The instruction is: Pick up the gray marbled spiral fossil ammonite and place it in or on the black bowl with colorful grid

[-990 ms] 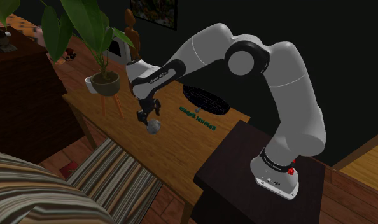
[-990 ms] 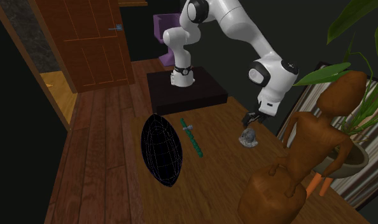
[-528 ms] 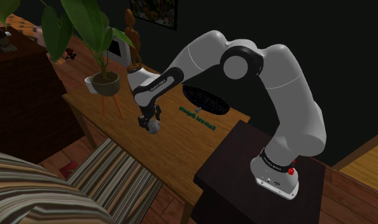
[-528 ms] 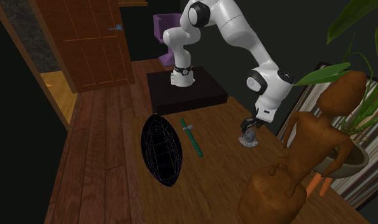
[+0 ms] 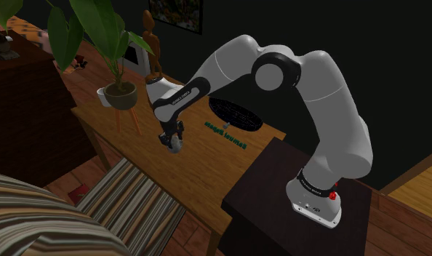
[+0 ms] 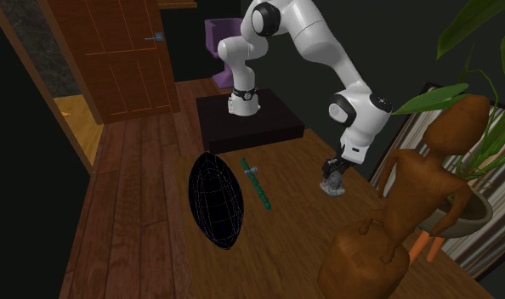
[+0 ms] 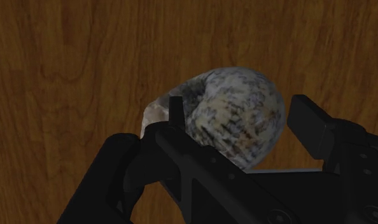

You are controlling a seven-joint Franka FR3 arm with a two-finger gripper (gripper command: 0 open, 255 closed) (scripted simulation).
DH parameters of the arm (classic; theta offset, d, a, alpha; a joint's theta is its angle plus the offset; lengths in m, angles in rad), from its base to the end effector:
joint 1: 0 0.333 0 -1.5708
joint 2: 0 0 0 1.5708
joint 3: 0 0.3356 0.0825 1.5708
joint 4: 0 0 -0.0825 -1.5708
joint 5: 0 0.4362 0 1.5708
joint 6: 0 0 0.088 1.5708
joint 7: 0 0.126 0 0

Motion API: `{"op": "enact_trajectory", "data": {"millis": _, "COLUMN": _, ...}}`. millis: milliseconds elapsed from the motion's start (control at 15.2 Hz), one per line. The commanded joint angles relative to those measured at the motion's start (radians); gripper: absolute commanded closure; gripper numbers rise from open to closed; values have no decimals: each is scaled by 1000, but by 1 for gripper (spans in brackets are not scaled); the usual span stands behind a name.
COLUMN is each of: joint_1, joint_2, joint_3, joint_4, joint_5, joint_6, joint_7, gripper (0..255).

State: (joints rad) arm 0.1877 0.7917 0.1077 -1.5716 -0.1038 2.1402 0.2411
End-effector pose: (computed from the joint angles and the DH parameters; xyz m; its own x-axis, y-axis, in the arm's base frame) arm 0.6930 0.1978 0.1175 0.9736 0.0890 -0.2101 0.1013 -0.9937 0.0482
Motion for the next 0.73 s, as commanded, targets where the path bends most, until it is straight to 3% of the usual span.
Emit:
{"op": "enact_trajectory", "data": {"millis": 0, "joint_1": 1, "joint_2": 1, "joint_3": 1, "joint_4": 0, "joint_5": 1, "joint_6": 0, "joint_7": 0, "gripper": 255}}
{"op": "enact_trajectory", "data": {"millis": 660, "joint_1": -1, "joint_2": -19, "joint_3": 3, "joint_4": -5, "joint_5": 3, "joint_6": -15, "joint_7": -1, "gripper": 255}}
